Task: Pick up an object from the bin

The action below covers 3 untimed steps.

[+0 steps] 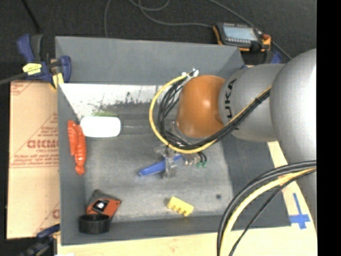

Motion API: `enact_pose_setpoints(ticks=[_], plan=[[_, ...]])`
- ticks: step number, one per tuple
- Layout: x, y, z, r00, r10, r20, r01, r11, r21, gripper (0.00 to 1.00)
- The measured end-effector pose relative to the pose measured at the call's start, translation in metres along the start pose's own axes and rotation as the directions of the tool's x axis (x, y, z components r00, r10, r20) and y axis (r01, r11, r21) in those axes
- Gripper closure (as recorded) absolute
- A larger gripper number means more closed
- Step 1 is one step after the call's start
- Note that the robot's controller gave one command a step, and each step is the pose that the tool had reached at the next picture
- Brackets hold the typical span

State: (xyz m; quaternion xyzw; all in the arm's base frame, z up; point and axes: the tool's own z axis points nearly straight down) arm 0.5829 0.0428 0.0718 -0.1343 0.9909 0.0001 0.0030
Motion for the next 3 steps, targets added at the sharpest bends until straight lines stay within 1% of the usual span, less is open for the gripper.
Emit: enact_pose_setpoints(ticks=[2, 3], plan=[[0.0, 0.0, 0.0, 1.0, 0.001, 0.0, -0.001, 1.0, 0.0, 1.0], [0.027, -0.042, -0.019, 0.989, -0.145, -0.007, 0.145, 0.989, -0.001, 1.0]])
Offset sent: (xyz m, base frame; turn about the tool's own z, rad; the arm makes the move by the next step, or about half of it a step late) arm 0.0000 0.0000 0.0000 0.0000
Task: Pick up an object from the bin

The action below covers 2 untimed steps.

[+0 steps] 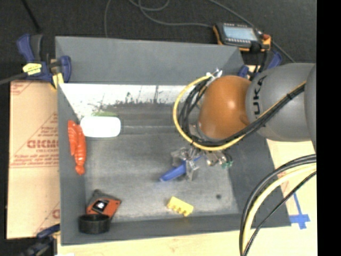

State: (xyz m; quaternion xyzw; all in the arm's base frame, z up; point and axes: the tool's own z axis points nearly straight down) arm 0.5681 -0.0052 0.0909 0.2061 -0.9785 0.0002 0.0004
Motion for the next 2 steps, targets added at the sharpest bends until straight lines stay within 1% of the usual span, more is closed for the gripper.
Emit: enact_pose_setpoints(ticks=[2], plan=[[0.0, 0.0002, 0.0, 1.0, 0.003, 0.0, -0.003, 1.0, -0.001, 1.0]])
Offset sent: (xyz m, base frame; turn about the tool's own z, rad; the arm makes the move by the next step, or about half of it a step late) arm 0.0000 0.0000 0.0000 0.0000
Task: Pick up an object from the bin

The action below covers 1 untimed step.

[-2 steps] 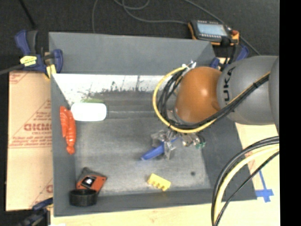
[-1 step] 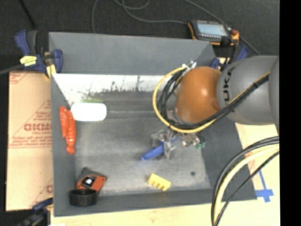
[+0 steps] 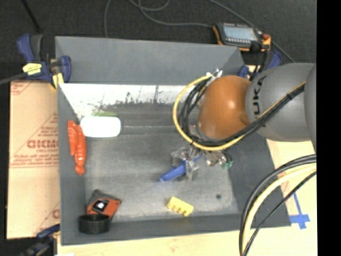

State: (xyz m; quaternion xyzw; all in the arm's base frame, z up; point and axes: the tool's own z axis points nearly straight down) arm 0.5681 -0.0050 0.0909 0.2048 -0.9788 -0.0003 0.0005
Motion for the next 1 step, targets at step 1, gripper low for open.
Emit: enact_pose_setpoints(ticks=[1], plan=[[0.0, 0.0001, 0.0, 1.0, 0.001, 0.0, -0.001, 1.0, 0.0, 1.0]])
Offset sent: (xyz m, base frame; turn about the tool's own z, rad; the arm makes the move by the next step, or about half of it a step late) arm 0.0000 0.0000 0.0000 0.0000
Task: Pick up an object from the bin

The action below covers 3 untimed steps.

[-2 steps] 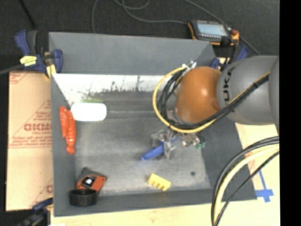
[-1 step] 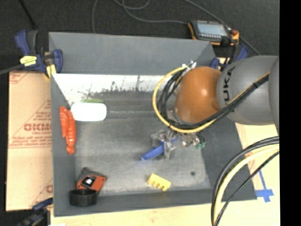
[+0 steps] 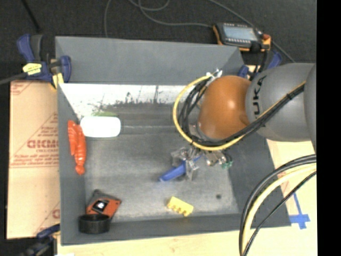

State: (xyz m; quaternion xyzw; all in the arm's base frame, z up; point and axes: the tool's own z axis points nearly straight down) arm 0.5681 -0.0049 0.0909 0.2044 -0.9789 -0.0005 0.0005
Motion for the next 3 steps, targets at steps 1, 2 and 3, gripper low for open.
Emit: enact_pose_setpoints(ticks=[1, 2, 3], plan=[[0.0, 0.0001, 0.0, 1.0, 0.001, 0.0, -0.001, 1.0, 0.0, 1.0], [-0.0001, 0.0002, 0.0, 1.0, 0.001, 0.0, -0.001, 1.0, 0.0, 1.0], [-0.0001, 0.0002, 0.0, 1.0, 0.002, 0.0, -0.002, 1.0, -0.001, 1.0]])
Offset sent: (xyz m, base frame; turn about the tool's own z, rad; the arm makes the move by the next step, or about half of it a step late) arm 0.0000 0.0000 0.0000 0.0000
